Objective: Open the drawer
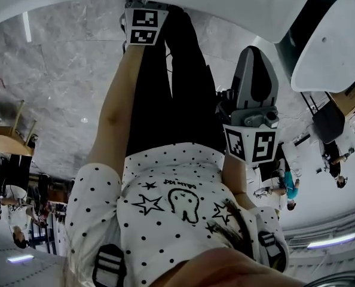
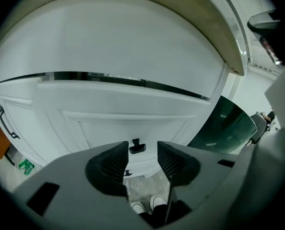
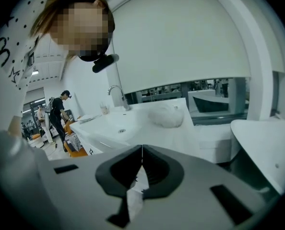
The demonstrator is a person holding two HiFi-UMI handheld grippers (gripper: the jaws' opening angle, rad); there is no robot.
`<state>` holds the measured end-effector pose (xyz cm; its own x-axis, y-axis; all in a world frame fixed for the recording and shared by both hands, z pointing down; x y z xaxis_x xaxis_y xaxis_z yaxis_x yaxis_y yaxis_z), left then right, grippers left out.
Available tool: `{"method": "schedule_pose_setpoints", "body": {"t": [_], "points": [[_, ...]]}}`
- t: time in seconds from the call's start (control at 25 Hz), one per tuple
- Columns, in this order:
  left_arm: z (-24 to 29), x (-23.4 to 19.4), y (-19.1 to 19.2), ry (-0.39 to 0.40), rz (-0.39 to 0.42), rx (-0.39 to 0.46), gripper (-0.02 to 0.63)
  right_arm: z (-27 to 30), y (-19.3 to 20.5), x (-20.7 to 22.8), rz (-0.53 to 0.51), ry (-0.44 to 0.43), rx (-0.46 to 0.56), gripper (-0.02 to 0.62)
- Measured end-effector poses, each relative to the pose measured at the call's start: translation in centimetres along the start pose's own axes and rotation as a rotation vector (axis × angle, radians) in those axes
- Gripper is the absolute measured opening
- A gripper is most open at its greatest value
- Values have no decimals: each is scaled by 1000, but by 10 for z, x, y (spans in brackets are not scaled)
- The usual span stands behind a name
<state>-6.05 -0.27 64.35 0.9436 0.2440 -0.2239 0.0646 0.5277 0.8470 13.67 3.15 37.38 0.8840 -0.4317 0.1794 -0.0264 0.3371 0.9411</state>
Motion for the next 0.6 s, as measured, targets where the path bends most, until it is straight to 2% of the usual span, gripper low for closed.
{"method": "schedule_pose_setpoints", "body": {"t": [0.28, 0.6], "points": [[23, -4, 12, -31, 48, -30, 189, -6, 11, 1, 19, 11, -27, 14], [31, -11, 19, -129, -8, -16, 199, -12, 17, 2, 31, 23, -41, 14]]}}
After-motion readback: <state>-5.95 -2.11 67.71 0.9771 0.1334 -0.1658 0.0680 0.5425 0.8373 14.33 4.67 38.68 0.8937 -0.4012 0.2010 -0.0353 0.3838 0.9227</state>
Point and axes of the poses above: the fingertips, and each gripper's own axes: z forward along the fingers, x to its right, y out of its underside, the point moved 8 cm from there along -z, backward along the fingers, and after that the axes turned 12 degrees about x, right-handed, at the moved point
